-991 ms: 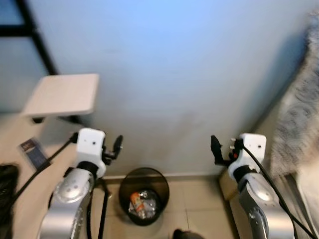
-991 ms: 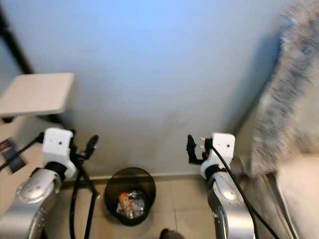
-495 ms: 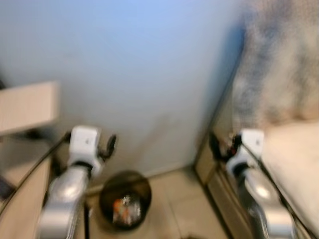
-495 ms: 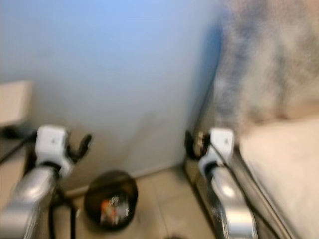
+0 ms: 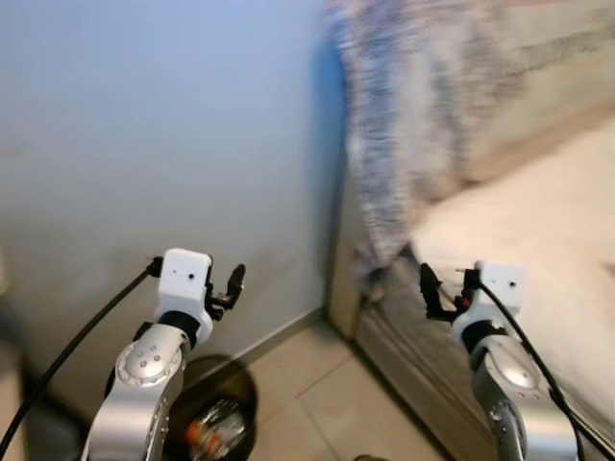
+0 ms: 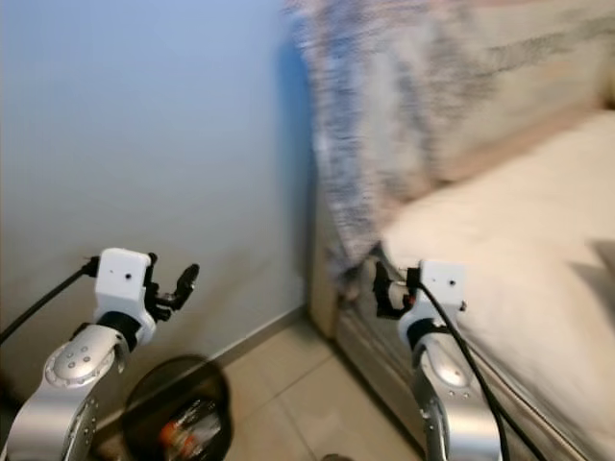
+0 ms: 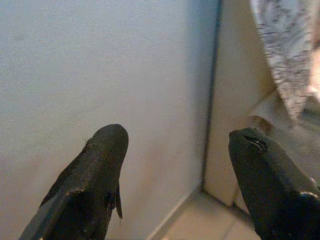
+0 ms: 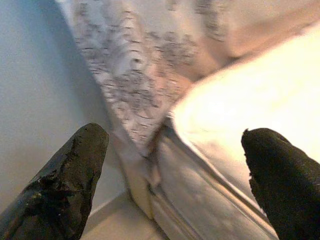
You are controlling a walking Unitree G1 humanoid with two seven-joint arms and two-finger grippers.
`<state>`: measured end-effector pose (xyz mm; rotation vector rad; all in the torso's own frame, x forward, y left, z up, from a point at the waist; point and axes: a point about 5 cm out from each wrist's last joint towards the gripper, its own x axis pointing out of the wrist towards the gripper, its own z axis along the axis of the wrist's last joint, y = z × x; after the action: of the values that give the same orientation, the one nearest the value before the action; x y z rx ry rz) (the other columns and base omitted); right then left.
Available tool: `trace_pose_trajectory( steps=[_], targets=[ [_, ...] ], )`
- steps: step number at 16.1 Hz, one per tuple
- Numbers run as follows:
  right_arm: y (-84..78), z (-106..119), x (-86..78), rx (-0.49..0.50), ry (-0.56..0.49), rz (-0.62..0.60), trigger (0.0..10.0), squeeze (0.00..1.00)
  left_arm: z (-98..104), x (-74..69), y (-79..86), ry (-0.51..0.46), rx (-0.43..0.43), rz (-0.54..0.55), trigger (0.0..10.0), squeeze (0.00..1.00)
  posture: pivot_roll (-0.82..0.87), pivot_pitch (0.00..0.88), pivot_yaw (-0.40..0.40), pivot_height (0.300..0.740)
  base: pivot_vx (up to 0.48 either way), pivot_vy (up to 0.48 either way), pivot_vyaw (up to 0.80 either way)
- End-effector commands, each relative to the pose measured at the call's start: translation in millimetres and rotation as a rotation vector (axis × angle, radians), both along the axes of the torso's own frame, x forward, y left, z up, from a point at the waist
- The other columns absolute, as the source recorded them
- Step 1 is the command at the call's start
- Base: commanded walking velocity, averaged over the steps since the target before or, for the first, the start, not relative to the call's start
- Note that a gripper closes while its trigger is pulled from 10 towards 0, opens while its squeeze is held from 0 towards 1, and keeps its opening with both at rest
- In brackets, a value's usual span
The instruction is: Clean up the room
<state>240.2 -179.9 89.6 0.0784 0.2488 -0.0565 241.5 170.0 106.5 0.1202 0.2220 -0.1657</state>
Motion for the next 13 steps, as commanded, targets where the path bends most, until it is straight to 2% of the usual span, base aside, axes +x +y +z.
trace_pose_trajectory(
  steps=[1,5,10,13],
  targets=[
    [1.5,4.8,0.5,0.019,-0.014,0.009,10.0,0.00,0.5,1.5,2.0,0.012,-0.006,0.001,10.0,0.00,-0.01,0.000,0.004,0.740,0.000,0.000,-0.80],
    [-0.5,9.1,-0.7,0.016,-0.029,0.014,10.0,0.00,0.4,-0.6,2.0,0.013,-0.043,0.016,10.0,0.00,-0.01,0.000,0.001,0.740,0.000,0.000,-0.80],
    [-0.1,12.7,-0.3,0.038,-0.039,0.028,10.0,0.00,5.0,0.8,-0.2,-0.044,-0.017,0.006,10.0,0.00,-0.01,0.000,-0.004,0.740,0.000,0.000,-0.80],
    [2.3,12.2,-1.3,0.000,-0.039,0.056,10.0,0.00,4.6,0.2,-1.5,-0.048,-0.020,0.002,10.0,0.00,-0.02,0.000,-0.001,0.740,0.000,0.000,-0.80]
  ],
)
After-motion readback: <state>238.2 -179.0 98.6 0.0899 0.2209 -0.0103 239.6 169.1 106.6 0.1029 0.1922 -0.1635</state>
